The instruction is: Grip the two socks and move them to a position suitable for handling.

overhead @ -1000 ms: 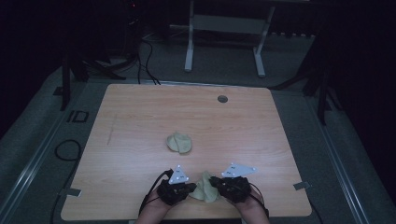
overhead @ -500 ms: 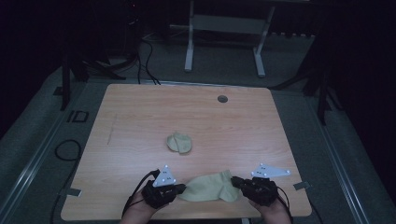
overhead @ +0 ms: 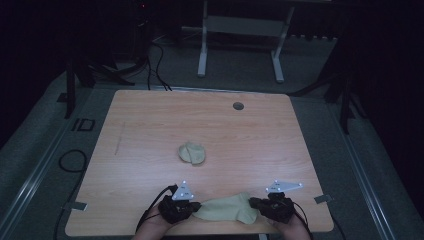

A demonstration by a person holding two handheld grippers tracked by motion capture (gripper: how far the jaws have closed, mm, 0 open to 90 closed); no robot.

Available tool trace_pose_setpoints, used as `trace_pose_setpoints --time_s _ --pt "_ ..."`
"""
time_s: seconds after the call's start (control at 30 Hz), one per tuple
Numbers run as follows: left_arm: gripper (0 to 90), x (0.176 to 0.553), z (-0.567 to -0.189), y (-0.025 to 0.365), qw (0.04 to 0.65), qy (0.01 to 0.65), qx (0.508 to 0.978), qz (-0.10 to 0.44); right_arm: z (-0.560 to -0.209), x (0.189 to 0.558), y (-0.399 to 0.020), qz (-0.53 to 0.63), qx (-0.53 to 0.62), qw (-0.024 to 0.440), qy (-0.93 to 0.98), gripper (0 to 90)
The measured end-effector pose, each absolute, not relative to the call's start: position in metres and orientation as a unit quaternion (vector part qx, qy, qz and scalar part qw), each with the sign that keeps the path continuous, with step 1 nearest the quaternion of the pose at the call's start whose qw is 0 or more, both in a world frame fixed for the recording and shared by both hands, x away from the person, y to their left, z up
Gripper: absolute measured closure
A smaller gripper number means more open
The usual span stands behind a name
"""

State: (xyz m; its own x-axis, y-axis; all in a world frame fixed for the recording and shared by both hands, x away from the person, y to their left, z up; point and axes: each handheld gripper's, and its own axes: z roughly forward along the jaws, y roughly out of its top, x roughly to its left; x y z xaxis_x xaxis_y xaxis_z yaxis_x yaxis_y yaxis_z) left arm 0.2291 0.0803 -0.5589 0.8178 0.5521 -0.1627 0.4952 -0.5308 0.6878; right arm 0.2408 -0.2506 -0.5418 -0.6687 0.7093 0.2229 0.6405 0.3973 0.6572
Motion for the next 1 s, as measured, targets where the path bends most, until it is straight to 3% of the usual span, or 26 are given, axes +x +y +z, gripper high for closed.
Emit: trace_pose_setpoints --time_s 0.1,0.2,0.23,0.27,0.33,0.4,0.5,0.73,1.0 --pt "87.4 0.231 -0.561 0.079 0.38 0.299 0.875 0.034 -0.546 0.244 -0.251 0.362 0.405 0.044 0.838 82.0" --pt "84.6 0.231 -0.559 0.081 0.386 0.306 0.869 0.039 -0.547 0.245 -0.251 0.358 0.405 0.042 0.84 74.3" --pt "68.8 0.231 -0.558 0.082 0.391 0.31 0.865 0.043 -0.545 0.243 -0.251 0.358 0.405 0.047 0.84 66.5" --pt "66.5 0.229 -0.554 0.083 0.4 0.312 0.861 0.049 -0.544 0.243 -0.251 0.359 0.406 0.052 0.839 63.1" --pt "68.5 0.224 -0.547 0.083 0.413 0.306 0.856 0.054 -0.539 0.239 -0.253 0.367 0.404 0.051 0.836 69.2" --pt "78.0 0.217 -0.542 0.078 0.424 0.296 0.854 0.052 -0.536 0.233 -0.25 0.374 0.397 0.052 0.837 79.3" --pt "87.5 0.21 -0.544 0.067 0.414 0.28 0.866 0.039 -0.535 0.225 -0.245 0.378 0.389 0.047 0.839 87.1" --pt "89.5 0.215 -0.566 0.061 0.377 0.291 0.879 0.026 -0.549 0.216 -0.239 0.362 0.377 0.026 0.852 88.6" --pt "89.6 0.214 -0.567 0.065 0.381 0.294 0.876 0.021 -0.557 0.216 -0.248 0.348 0.382 0.023 0.856 88.6"
